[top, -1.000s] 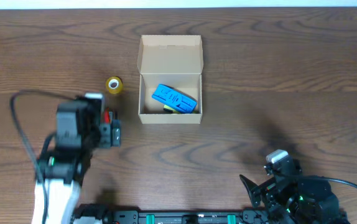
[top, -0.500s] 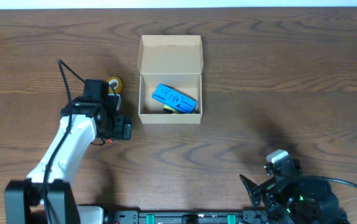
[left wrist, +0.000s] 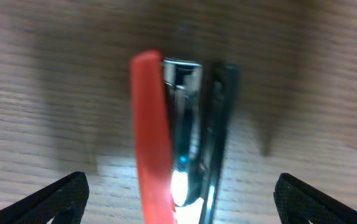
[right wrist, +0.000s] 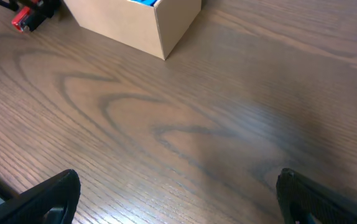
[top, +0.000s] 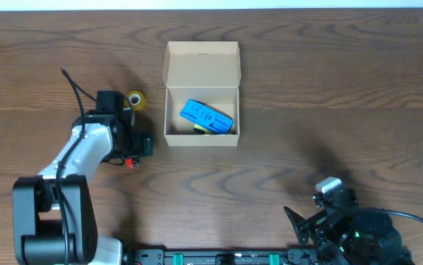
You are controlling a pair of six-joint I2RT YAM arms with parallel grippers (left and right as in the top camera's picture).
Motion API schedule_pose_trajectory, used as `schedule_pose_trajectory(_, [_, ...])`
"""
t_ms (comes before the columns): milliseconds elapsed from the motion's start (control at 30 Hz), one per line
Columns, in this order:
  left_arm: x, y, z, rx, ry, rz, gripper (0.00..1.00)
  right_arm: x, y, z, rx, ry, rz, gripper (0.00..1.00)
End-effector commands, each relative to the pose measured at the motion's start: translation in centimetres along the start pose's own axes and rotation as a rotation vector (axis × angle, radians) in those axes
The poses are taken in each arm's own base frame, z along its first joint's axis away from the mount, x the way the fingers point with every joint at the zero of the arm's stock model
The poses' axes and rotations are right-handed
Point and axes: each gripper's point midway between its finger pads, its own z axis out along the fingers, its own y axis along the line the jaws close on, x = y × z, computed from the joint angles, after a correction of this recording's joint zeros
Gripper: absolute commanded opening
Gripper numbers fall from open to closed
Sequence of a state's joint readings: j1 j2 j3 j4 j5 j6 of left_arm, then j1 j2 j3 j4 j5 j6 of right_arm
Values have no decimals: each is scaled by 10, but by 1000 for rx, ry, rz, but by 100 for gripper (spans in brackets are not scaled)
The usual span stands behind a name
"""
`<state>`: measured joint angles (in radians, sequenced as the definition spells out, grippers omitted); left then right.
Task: Pack container
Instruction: 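Reach the left gripper to the red stapler and grasp it, then carry the red stapler into the cardboard box and release it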
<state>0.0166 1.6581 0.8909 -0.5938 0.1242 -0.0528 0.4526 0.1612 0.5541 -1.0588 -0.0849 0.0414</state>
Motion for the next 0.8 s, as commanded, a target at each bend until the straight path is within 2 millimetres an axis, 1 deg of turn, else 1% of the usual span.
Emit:
schedule_pose_trajectory(0, [-11,2,0,0,-10,-43,96,0,-2,0,13,-3,15,99])
schedule_pose_trajectory(200, [-9,2,8,-3,18,-42,100,0,-2,0,13,-3,15,99])
schedule_pose_trajectory(267, [-7,2,11,-5,30,-42,89,0,-2,0,13,-3,15,99])
schedule_pose_trajectory(300, [-6,2,12,-5,34,-42,82,0,-2,0,13,-4,15,99])
schedule_pose_trajectory(367, [-6,2,13,-6,34,-42,64,0,-2,0,13,-3,15,99])
schedule_pose_trajectory(433, [-7,2,12,-5,32,-43,52,0,-2,0,13,-3,15,99])
schedule_pose_trajectory(500, [-8,2,12,-5,30,-43,36,0,-2,0,13,-3,15,99])
schedule_pose_trajectory(533, [-8,2,12,-5,30,-44,30,0,-2,0,13,-3,15,99])
schedule_pose_trajectory(667, [-12,1,10,-3,19,-50,17,0,-2,0,13,-3,15,99])
schedule_pose_trajectory(767, [-23,-1,4,8,-8,-49,15,0,-2,0,13,-3,15,99])
